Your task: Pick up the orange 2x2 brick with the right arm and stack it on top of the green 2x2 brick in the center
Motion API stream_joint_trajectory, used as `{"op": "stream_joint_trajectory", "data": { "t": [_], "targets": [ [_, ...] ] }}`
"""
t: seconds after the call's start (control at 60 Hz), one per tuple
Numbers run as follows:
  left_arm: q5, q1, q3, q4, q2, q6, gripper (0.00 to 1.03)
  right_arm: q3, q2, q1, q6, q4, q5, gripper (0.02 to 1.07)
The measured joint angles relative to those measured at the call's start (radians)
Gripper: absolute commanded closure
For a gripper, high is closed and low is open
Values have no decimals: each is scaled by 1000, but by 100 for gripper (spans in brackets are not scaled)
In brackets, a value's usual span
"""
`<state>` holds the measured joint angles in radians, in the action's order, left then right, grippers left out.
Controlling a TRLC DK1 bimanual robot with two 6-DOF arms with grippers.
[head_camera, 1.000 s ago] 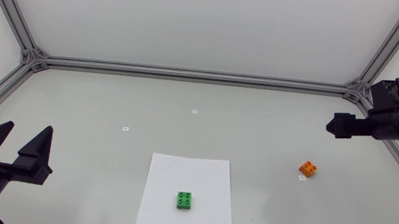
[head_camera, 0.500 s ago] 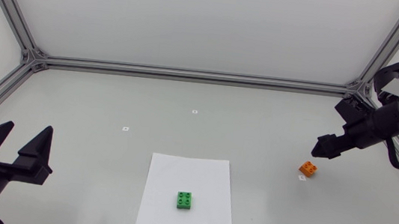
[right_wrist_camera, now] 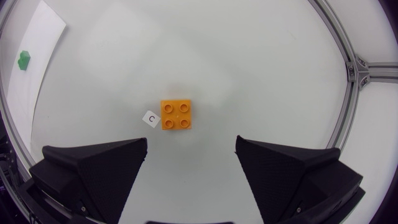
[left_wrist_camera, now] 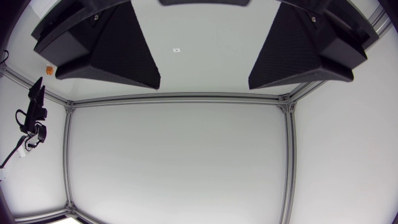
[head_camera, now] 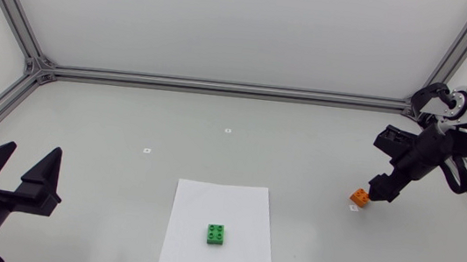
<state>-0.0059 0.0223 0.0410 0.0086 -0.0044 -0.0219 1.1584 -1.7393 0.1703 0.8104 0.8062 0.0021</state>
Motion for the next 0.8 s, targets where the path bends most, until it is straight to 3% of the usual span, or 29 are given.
{"op": "stream_joint_trajectory", "data": {
  "t": [0.8],
  "targets": [
    [0, 0, 0, 0, 0, 0, 4, 38, -111, -27, 66, -15, -58, 12]
  ]
}}
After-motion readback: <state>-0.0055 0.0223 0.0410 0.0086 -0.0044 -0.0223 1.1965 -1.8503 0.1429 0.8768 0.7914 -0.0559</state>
